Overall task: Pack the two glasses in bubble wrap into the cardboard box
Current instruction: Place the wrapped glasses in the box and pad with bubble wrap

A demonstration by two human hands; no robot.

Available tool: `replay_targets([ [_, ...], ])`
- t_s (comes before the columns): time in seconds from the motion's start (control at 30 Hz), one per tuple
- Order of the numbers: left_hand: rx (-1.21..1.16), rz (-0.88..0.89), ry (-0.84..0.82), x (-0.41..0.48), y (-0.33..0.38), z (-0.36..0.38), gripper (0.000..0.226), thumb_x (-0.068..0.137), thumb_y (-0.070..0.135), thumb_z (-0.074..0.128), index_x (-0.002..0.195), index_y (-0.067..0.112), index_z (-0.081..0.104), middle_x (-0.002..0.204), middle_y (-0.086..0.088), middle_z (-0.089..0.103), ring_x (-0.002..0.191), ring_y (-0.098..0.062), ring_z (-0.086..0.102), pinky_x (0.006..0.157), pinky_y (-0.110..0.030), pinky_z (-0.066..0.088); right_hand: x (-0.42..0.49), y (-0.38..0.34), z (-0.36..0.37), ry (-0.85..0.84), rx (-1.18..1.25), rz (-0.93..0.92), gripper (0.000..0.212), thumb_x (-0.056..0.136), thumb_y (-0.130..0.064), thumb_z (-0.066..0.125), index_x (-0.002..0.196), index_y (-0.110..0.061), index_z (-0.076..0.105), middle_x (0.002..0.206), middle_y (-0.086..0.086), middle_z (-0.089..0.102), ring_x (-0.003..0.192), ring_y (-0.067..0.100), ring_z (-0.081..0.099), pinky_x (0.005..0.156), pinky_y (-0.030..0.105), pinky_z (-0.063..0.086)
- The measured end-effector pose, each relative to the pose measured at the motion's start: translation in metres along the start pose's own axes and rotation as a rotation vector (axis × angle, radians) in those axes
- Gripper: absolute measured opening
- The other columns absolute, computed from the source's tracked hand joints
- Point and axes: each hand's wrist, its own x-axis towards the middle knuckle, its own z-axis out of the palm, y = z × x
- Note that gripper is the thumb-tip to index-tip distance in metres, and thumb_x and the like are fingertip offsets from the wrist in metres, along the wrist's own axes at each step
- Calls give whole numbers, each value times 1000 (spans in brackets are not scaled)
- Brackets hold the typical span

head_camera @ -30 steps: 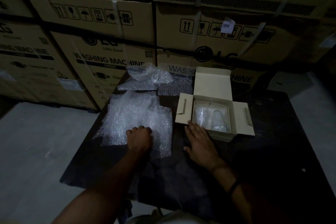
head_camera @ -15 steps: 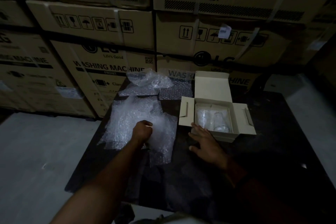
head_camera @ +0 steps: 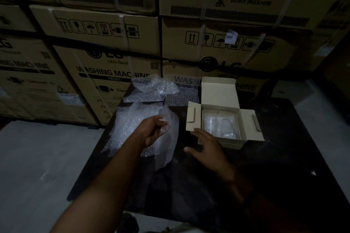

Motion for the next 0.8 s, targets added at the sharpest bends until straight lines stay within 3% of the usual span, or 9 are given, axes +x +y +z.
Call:
replay_targets([
  [0.1,61,57,-91,-11,6,22,30,92,-14,40,112,6,50,90,-15,58,72,-18,63,67,-25,57,-5,-29,3,-17,85,-12,91,63,-70,70,139,-29,42,140,-14,46,125,4,44,104,26,40],
  [0.2,127,68,-143,-17,7,38,26,90,-15,43,108,3,52,86,-13,63,73,-18,67,66,-25,58,-3,-45,4,49,253,27,65,71,-51,76,128,-35,49,118,-22,57,104,-5,54,85,15,46],
  [0.3,150,69,-194,-17,7,44,41,89,-13,49,124,8,45,95,-16,66,83,-23,69,75,-33,58,-1,-50,-2,110,275,172,15,90,-32,60,104,-25,63,91,-8,66,84,12,64,65,19,49],
  [0.4,259,122,-153,-16,10,40,34,91,-2,53,118,17,47,99,-15,69,80,-25,67,70,-34,55,1,-42,-14,186,303,283,20,97,-25,51,90,-14,65,78,-2,65,67,9,59,49,9,38],
  [0.47,351,221,-64,-13,9,35,26,89,3,57,110,18,55,96,-9,71,74,-21,64,69,-32,48,3,-35,-26,206,566,358,18,97,-19,53,96,-10,69,85,3,70,67,6,62,52,7,44],
  [0.53,462,316,-1,-13,6,34,17,88,2,58,94,17,61,79,4,69,66,-9,59,65,-24,44,3,-30,-39,190,874,434,15,96,-10,53,99,-8,68,87,7,71,70,14,66,57,16,52],
  [0.63,580,269,-28,-13,-3,39,20,91,10,60,111,12,61,89,6,62,76,-5,53,66,-13,44,3,-22,-61,134,1048,483,18,96,-7,50,102,0,66,85,9,71,71,19,67,62,25,57],
  [0.73,707,116,-65,-7,-11,41,41,88,38,64,119,11,62,111,0,63,98,-20,58,81,-31,41,1,-15,-77,65,1143,497,20,99,-11,46,99,-3,64,82,8,70,67,17,68,58,27,58],
  [0.8,710,98,-88,-3,-15,42,29,85,35,68,102,11,68,93,-1,70,86,-20,62,73,-30,44,-1,-9,-82,44,1161,505,21,99,-13,45,101,-3,63,85,9,68,70,19,67,60,28,58],
])
